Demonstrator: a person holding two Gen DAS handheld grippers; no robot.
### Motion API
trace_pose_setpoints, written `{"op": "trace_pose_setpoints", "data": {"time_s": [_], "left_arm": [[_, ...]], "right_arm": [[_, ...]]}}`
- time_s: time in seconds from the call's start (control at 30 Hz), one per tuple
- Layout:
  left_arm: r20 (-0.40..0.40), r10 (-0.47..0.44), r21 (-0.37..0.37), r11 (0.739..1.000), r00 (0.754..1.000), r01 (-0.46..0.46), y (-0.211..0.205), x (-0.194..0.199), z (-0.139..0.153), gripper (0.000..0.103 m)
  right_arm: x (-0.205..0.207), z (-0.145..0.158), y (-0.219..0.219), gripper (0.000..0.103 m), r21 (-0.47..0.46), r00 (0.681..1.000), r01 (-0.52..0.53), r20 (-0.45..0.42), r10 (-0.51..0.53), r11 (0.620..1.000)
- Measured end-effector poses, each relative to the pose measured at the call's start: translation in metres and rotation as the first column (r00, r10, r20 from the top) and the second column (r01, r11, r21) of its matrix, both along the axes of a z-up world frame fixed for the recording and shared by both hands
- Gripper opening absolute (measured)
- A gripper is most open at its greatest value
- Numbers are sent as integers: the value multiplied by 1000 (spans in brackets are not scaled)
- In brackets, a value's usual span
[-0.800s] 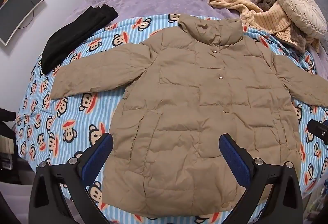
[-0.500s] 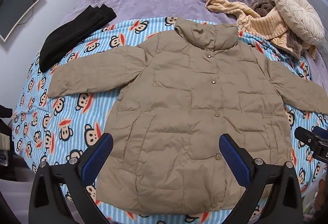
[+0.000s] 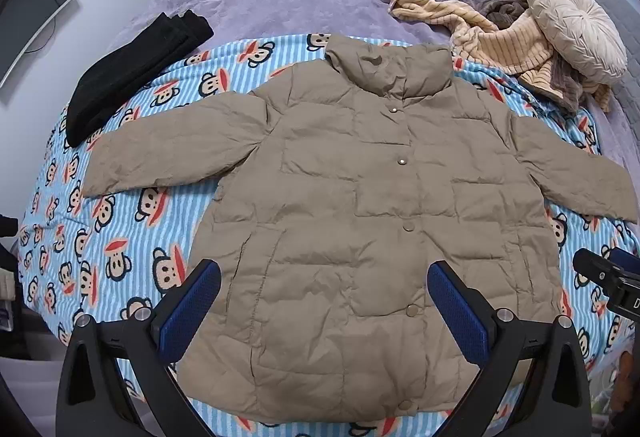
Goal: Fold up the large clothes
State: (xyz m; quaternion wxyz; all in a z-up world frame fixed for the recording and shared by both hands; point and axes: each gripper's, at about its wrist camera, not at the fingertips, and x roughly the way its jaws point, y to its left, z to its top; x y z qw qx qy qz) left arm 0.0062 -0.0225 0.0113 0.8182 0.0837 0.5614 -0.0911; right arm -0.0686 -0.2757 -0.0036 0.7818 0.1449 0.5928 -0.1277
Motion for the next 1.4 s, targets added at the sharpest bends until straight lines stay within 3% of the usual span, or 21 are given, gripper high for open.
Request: {"op": "trace_pose_setpoints", "data": {"time_s": [1.4], "left_arm": [[6, 16, -41, 999, 1000, -16, 19, -3, 4, 103]], "right_arm": [[-1, 8, 18, 103, -25, 1000, -14, 13, 15, 1000]]}}
